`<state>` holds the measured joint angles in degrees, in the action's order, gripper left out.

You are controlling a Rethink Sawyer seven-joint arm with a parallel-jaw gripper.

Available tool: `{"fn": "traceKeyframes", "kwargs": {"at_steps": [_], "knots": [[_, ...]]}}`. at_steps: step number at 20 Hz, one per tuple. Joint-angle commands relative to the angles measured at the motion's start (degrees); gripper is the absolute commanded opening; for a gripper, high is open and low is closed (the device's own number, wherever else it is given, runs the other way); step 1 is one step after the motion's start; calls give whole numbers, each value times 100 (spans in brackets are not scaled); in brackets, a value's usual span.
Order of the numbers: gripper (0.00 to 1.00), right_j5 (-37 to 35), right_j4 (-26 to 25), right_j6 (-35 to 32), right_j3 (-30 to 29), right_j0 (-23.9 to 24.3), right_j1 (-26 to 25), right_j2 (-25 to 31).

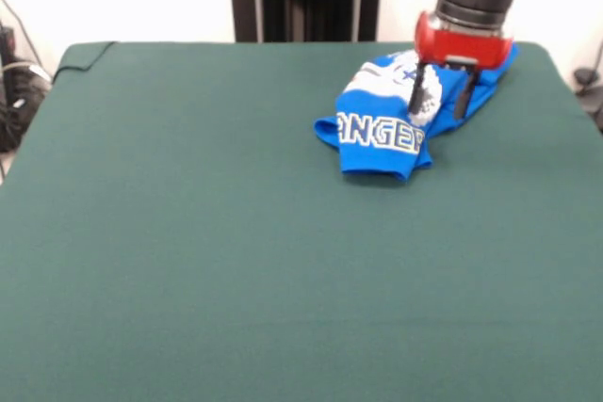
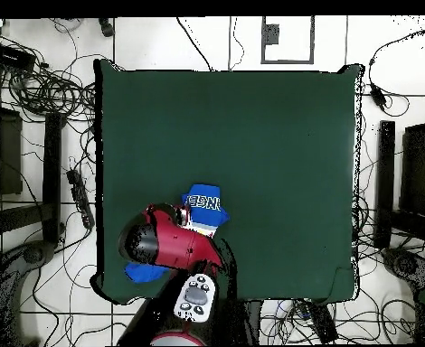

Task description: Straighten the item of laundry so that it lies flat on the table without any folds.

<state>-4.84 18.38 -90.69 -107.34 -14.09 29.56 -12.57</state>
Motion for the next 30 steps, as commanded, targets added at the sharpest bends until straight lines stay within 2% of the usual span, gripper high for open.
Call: {"fn": "traceKeyframes", "kwargs": {"at_steps": [1,5,15,19,24,30], "knots": [[100,-684,260,-1139,672,-51,-238,134],[100,-660,225,-1110,867,-147,-419,-105],[100,-501,239,-1157,1286,-201,-1271,-587],[100,-938,273,-1167,1434,-102,-1547,-513],[100,-1745,364,-1387,1691,-302,-1888,-784],[100,-2431,184,-1109,2097,1,-2119,-449]]}}
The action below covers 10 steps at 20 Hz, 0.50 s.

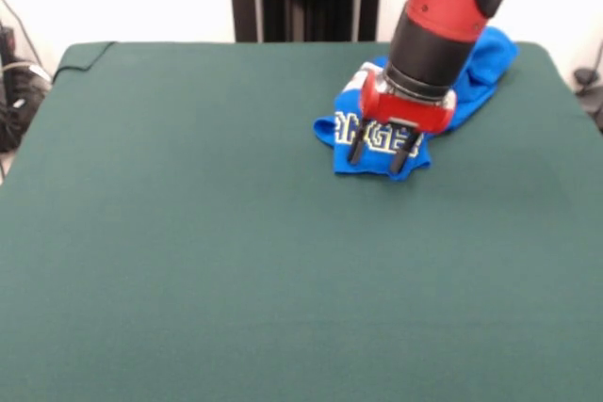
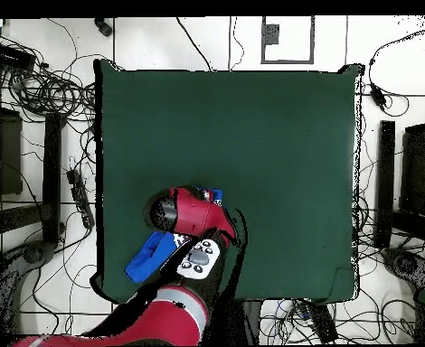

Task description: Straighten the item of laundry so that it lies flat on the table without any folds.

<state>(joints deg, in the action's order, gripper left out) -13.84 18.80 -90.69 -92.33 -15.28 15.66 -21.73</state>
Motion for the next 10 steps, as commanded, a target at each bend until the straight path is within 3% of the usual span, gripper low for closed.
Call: {"fn": "traceKeyframes", "kwargs": {"at_steps": [1,3,4,10], "knots": [[100,-1531,118,-1081,605,153,-720,517],[100,-1608,38,-1042,720,124,-764,479],[0,-1715,7,-1064,777,131,-777,477],[0,-1272,-174,-946,874,46,-734,348]]}}
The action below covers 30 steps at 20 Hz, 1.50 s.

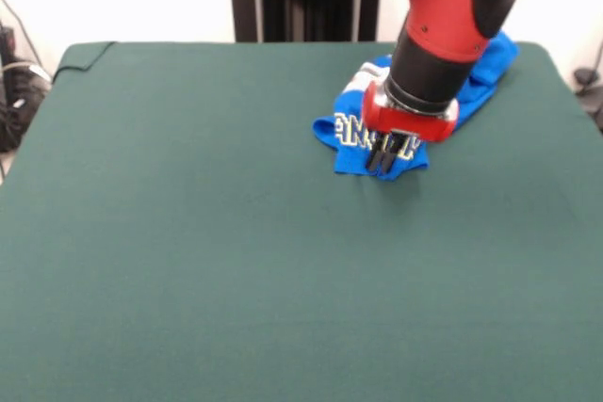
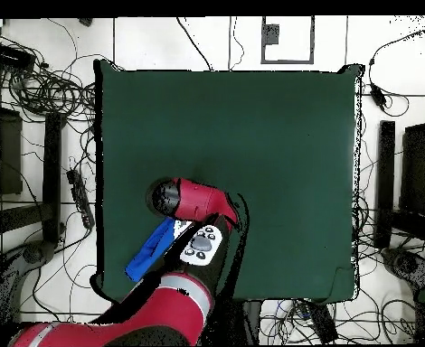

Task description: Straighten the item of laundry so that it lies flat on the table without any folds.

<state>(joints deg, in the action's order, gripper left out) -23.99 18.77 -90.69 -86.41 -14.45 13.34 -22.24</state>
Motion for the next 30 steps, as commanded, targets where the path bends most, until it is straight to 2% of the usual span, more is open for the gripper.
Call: {"fn": "traceKeyframes", "kwargs": {"at_steps": [1,8,9,12,14,22,26,30], "knots": [[0,-193,-184,-965,298,-73,-504,352],[0,660,-210,-1263,132,-389,-457,-65],[0,766,-244,-1302,111,-480,-420,-226],[0,1454,-523,-1341,189,-930,-237,-1272],[0,1997,-677,-1241,217,-1026,-168,-1661],[0,3584,-938,-1026,108,-930,5,-2147],[0,3842,-824,-976,-36,-1008,156,-2389],[0,3646,-735,-850,-223,-1288,499,-2798]]}}
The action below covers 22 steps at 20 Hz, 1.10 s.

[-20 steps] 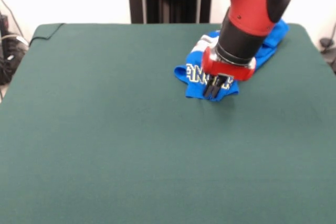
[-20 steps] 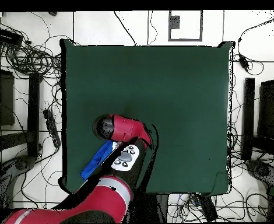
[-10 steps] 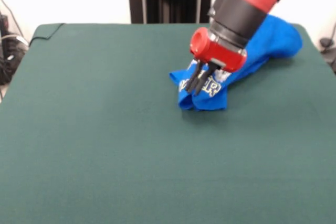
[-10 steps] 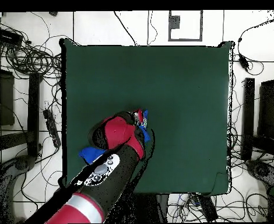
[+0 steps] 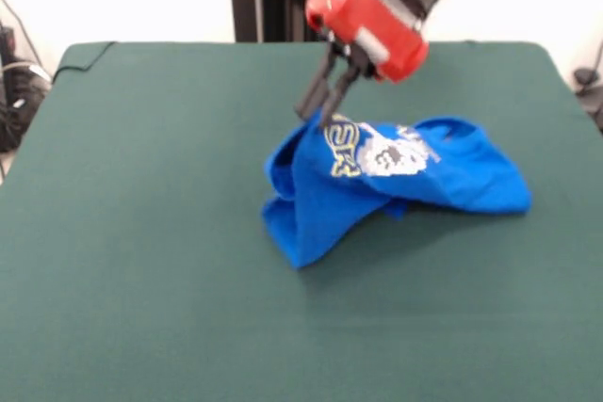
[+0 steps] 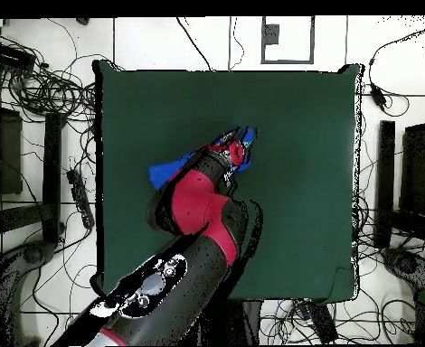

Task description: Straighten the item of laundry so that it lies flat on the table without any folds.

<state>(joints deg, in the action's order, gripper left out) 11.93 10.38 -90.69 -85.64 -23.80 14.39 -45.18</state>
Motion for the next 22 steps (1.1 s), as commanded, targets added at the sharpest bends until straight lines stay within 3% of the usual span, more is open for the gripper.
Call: {"fn": "traceKeyframes", "kwargs": {"at_steps": [1,3,5,7,9,10,11,12,14,22], "knots": [[0,-34,104,-823,-289,-380,457,-553],[0,-199,52,-782,-226,-348,574,-584],[0,-358,-139,-737,-123,-73,671,-224],[0,-389,-473,-884,-216,722,752,1046],[0,-1159,-395,-849,-413,1436,852,2102],[0,-1645,-366,-730,-636,2102,1007,3025],[0,-1699,-494,-605,-782,2562,1086,3640],[0,-1596,-774,-431,-1078,3465,1128,4806],[0,-1256,-1207,-368,-1175,4114,950,5636],[0,-885,-1842,-661,-1087,4561,612,6185]]}}
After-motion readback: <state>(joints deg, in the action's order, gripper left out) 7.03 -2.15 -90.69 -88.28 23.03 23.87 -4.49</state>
